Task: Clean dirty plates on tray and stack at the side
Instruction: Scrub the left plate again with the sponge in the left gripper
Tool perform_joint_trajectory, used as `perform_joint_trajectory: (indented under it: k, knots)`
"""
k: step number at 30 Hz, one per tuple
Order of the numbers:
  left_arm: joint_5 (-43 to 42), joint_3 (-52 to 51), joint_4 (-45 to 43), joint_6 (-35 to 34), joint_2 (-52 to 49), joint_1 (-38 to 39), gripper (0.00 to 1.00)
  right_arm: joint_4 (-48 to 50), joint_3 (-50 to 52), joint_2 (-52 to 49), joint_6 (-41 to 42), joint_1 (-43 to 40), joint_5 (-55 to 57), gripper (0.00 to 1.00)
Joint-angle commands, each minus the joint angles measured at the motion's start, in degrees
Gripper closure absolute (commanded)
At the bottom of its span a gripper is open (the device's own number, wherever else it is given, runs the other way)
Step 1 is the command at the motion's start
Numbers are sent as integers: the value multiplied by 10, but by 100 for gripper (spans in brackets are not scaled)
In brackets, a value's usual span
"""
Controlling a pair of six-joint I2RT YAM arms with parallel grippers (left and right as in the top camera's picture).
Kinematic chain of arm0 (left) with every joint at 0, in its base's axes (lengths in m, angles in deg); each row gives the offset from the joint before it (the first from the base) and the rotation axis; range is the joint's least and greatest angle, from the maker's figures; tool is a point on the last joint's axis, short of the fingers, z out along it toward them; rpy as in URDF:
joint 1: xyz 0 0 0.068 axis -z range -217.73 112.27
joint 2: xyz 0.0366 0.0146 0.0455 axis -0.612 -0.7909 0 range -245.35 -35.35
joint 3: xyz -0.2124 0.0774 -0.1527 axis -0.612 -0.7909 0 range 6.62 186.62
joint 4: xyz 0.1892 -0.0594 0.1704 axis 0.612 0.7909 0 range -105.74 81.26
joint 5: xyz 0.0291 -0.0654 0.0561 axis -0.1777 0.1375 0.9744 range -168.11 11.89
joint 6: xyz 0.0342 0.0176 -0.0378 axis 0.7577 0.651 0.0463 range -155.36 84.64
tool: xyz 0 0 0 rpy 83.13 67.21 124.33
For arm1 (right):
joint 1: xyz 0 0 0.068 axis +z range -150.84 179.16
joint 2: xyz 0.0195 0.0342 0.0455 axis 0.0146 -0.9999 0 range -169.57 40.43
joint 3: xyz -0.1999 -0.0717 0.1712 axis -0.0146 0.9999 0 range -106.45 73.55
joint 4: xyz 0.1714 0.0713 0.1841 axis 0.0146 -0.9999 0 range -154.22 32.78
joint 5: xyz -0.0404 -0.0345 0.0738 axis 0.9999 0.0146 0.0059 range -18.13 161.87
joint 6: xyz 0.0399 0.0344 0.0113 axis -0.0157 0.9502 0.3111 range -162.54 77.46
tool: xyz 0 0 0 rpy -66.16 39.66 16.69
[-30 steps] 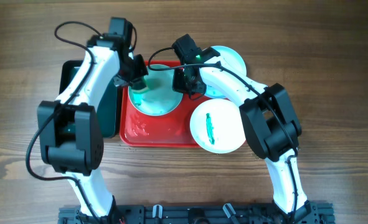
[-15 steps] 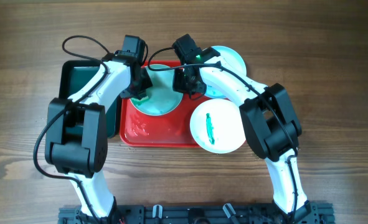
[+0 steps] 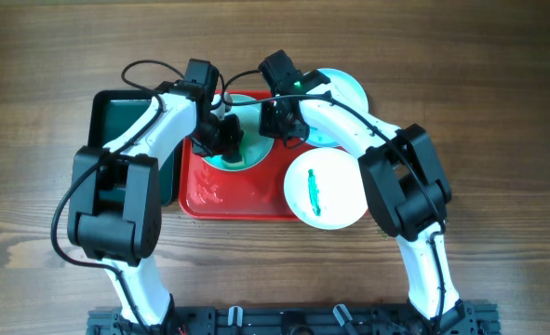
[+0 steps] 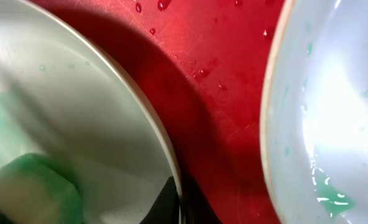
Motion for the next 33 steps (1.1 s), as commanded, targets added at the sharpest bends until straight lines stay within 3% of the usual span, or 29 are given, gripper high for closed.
perform_joint_trajectory:
  k: [1,6,8,16,22,27,29,33]
  knots:
    - [90,-5,3,15,3,3,96,-1,7,-13,-5,-9,30,96]
    - [269,-5,3,-39,3,3,96,-1,7,-13,-5,-9,30,96]
    - [302,-5,-22,-48,3,3,96,-1,7,-13,-5,-9,30,96]
    - [320,-5,-164,-134,3,3,96,-3,7,-13,-10,-9,30,96]
    - [315,-5,-148,-149,3,7,96,-3,7,-13,-12,-9,30,96]
    - [295,-5,-56,-148,3,10,96,-1,7,-13,-16,-8,30,96]
    - [255,-5,-19,-125,3,10,96,-1,7,-13,-17,-8,30,96]
    - [96,-5,24,-16,3,10,96,-1,7,-13,-17,-8,30,96]
